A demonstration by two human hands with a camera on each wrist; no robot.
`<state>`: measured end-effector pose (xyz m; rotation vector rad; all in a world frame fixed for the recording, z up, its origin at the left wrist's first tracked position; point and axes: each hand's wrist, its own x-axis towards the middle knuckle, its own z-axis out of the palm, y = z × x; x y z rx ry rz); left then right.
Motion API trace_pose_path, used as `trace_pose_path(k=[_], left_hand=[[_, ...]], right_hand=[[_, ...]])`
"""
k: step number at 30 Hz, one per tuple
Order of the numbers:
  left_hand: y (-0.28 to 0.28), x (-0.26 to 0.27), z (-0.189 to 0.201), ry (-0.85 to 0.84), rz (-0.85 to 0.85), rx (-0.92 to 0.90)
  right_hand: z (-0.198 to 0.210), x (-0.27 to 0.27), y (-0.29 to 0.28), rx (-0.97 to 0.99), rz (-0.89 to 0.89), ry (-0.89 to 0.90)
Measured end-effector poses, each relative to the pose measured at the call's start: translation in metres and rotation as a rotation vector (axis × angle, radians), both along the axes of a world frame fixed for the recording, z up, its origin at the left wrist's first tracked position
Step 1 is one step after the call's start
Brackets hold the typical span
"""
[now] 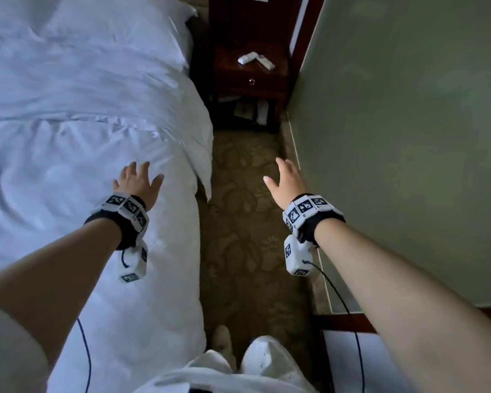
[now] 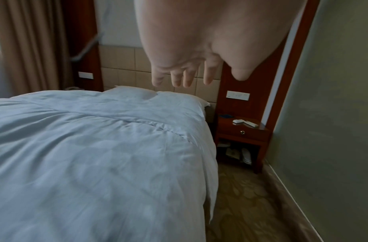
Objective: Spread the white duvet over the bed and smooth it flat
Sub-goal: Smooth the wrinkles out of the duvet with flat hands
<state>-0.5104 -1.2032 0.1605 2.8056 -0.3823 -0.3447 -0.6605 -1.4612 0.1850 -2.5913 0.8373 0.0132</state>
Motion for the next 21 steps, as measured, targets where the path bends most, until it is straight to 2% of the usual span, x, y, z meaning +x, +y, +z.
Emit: trace_pose_path(k=[5, 10, 13, 16, 21], left_hand=[[-0.020, 0.074, 0.017, -0.036, 0.099, 0.032], [-0.014, 0.149, 0.008, -0.053, 0.355, 0.048], [-0.004, 0.178, -0.005, -0.006, 0.553, 0.050], [-0.001, 0.196, -0.019, 0.031, 0.680, 0.048], [0.025, 0.222, -0.036, 0.054, 0.827, 0.070]], right_hand=[[0.001, 0.098, -0.050, -0.017, 0.119, 0.030], [-0.003, 0.241, -0.083, -0.046, 0.326, 0.019], [-0.010, 0.317, -0.087, -0.039, 0.494, 0.070], [-0.020, 0.379, -0.084, -0.082, 0.644, 0.136], [-0.039, 0.462, -0.040, -0.107, 0.820, 0.238]])
